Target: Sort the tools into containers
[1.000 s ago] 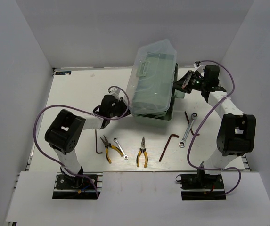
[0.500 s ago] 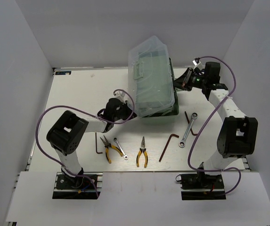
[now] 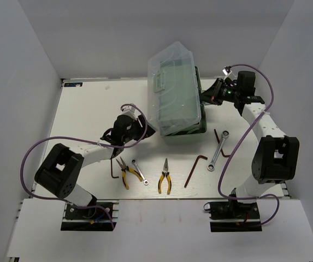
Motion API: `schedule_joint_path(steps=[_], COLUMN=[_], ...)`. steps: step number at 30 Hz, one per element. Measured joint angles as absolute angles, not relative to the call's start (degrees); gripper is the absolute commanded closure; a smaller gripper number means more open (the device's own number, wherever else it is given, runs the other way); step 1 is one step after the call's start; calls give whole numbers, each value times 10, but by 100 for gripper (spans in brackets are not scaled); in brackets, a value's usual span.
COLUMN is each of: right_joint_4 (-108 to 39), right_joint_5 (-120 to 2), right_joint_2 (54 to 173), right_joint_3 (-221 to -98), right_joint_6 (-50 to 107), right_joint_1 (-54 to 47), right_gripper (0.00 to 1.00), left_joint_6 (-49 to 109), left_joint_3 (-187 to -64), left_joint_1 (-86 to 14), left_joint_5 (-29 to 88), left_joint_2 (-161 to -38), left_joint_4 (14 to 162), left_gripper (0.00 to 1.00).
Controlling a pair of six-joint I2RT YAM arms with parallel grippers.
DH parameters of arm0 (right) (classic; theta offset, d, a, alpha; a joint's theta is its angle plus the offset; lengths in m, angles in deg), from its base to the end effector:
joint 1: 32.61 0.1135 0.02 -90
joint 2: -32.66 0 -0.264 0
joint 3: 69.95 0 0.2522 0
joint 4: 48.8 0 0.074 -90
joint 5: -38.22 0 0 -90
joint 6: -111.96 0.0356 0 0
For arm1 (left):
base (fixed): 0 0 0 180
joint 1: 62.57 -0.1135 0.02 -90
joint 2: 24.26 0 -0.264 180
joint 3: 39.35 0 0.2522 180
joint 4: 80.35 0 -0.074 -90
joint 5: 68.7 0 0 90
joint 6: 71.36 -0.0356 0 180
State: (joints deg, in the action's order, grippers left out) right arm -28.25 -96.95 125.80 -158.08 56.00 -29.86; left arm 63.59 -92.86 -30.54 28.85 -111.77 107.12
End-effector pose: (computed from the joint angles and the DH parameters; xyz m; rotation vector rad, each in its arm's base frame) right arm 0.3735 0.0432 0.3123 0.0347 2.0769 1.1926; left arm 0.2649 -0.1712 0.1874 -0.1562 2.1674 -0.9479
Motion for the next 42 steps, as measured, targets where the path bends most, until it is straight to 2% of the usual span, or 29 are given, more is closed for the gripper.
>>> schedule_joint_path(steps=[23, 31, 42], right_joint_4=[-279, -280, -340], right_joint_5=[-985, -997, -1032], right_joint_2=[1239, 1237, 1226], right_joint_3=[-1581, -1581, -1581], right_joint_6=[567, 586, 641], right_joint_1=[-298, -298, -295], right_gripper=[100, 100, 100], left_joint_6=[633, 639, 647], left_joint_3=[-928, -891, -880], left_joint_1=[-307, -307, -309], left_joint_5=[286, 281, 279], left_joint_2=[-1113, -1081, -1066], left_joint_4=[1085, 1083, 1083], left_gripper=[36, 36, 36])
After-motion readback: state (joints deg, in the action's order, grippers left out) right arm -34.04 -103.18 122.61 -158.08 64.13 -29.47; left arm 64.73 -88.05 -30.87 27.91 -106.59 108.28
